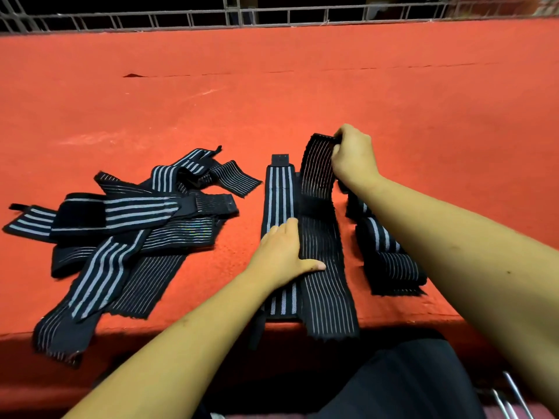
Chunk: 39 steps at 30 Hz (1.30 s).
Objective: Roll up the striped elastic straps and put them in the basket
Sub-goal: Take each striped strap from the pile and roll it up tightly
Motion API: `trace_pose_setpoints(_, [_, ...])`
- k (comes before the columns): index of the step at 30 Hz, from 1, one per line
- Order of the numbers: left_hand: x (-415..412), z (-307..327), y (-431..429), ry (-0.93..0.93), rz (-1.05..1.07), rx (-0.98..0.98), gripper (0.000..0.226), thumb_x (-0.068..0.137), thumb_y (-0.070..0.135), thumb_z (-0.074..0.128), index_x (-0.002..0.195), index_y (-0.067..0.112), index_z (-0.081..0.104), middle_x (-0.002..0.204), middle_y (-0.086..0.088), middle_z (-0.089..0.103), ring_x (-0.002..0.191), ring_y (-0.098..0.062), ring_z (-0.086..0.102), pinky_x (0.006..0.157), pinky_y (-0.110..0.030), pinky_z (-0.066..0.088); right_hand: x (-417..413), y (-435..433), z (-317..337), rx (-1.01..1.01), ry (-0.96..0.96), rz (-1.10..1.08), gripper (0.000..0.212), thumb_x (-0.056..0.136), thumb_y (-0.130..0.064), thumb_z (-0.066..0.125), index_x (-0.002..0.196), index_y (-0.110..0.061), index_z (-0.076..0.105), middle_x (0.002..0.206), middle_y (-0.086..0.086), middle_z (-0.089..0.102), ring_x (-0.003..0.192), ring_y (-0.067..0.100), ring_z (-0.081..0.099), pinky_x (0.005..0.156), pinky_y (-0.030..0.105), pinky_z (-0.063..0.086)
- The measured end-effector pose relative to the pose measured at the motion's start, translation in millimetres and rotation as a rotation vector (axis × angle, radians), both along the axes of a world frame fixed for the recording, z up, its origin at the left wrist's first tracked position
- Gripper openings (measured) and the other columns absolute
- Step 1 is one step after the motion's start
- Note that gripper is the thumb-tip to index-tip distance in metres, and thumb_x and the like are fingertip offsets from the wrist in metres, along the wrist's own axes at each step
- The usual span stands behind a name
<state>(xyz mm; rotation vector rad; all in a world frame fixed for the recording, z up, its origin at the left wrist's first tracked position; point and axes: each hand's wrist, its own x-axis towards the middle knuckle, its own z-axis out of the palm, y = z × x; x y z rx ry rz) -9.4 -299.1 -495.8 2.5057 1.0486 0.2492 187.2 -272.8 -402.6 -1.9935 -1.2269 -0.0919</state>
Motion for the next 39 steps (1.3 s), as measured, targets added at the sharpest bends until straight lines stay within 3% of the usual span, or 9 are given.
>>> trace_pose_setpoints(3, [-2.5,-12.3,6.1,-0.021,-0.063,0.086,0.12,0.072,0.074,0.066,0.157,0.014,0.007,0.145,-0.005,0.037,0.134,-0.023,0.034,0.116,-0.038,0.025,10.3,8.3,-11.2,-0.077,0.016,-0.041,0.022,0.087,0.01,0.036,0.101,0.004,0.052,0.105,0.024,0.056,0.079,0.034,0.048,0.064,0.039,0.039])
trace_pose_setpoints(7, [-3.9,-29.1,11.3,-0.031,-0.099,0.172,0.117,0.074,0.085,0.049,0.158,0.027,-0.007,0.129,0.003,0.036,0.117,-0.016,0.034,0.109,-0.034,0.025,25.6,32.8,-26.5,-0.185,-0.033,-0.061,0.017,0.088,0.01,0.039,0.096,0.003,0.052,0.106,0.024,0.056,0.077,0.032,0.047,0.065,0.036,0.036])
trace_pose_setpoints(10, [-3.9,-32.3,11.5,0.01,-0.122,0.223,0.098,0.075,0.09,0.031,0.156,0.038,0.015,0.126,0.005,0.031,0.115,-0.017,0.032,0.111,-0.038,0.03,33.9,59.1,-41.3,-0.271,-0.076,-0.059,0.011,0.089,0.009,0.047,0.085,0.0,0.052,0.09,0.022,0.056,0.075,0.032,0.049,0.064,0.032,0.036])
trace_pose_setpoints(13, [-4.0,-32.9,11.2,0.024,-0.121,0.255,0.092,0.077,0.089,0.024,0.151,0.036,0.031,0.126,0.005,0.031,0.113,-0.017,0.032,0.108,-0.039,0.032,36.6,84.4,-55.4,-0.326,-0.052,-0.036,0.012,0.088,0.009,0.049,0.086,0.005,0.061,0.083,0.021,0.055,0.073,0.03,0.051,0.065,0.029,0.039])
trace_pose_setpoints(20, [-3.5,-33.3,12.0,0.026,-0.12,0.277,0.089,0.081,0.086,0.024,0.152,0.033,0.034,0.129,0.003,0.034,0.115,-0.017,0.033,0.108,-0.038,0.029,40.1,120.4,-85.3,-0.472,-0.011,0.02,0.015,0.087,-0.005,0.064,0.101,-0.001,0.068,0.106,0.025,0.067,0.101,0.04,0.065,0.078,0.037,0.049])
trace_pose_setpoints(26, [-2.7,-33.9,12.5,0.037,-0.124,0.293,0.083,0.083,0.082,0.028,0.149,0.033,0.036,0.126,0.003,0.035,0.113,-0.018,0.035,0.105,-0.038,0.03,46.5,126.3,-84.8,-0.509,0.03,0.039,0.017,0.087,-0.007,0.066,0.102,0.0,0.069,0.104,0.023,0.069,0.096,0.037,0.066,0.084,0.04,0.055])
trace_pose_setpoints(29, [-3.0,-32.9,12.1,0.039,-0.13,0.302,0.08,0.083,0.081,0.03,0.148,0.033,0.036,0.127,0.003,0.035,0.113,-0.019,0.036,0.104,-0.038,0.031,43.8,119.6,-79.3,-0.526,0.008,0.042,0.014,0.086,-0.006,0.067,0.098,0.0,0.068,0.101,0.022,0.069,0.089,0.034,0.066,0.077,0.038,0.056])
trace_pose_setpoints(32, [-3.5,-32.5,12.1,0.048,-0.128,0.3,0.082,0.082,0.082,0.027,0.148,0.034,0.036,0.127,0.004,0.035,0.113,-0.018,0.036,0.104,-0.037,0.031,36.6,107.5,-64.7,-0.469,-0.028,0.035,0.015,0.085,-0.006,0.066,0.099,-0.003,0.07,0.107,0.021,0.067,0.091,0.036,0.066,0.074,0.036,0.052])
trace_pose_setpoints(39, [-3.8,-33.1,14.6,0.012,-0.126,0.26,0.078,0.083,0.08,0.025,0.147,0.037,0.037,0.122,0.008,0.035,0.114,-0.014,0.035,0.104,-0.032,0.029,27.5,60.5,8.8,-0.193,0.02,0.072,0.023,0.091,-0.015,0.067,0.113,-0.008,0.069,0.115,0.018,0.069,0.111,0.033,0.062,0.09,0.034,0.047])
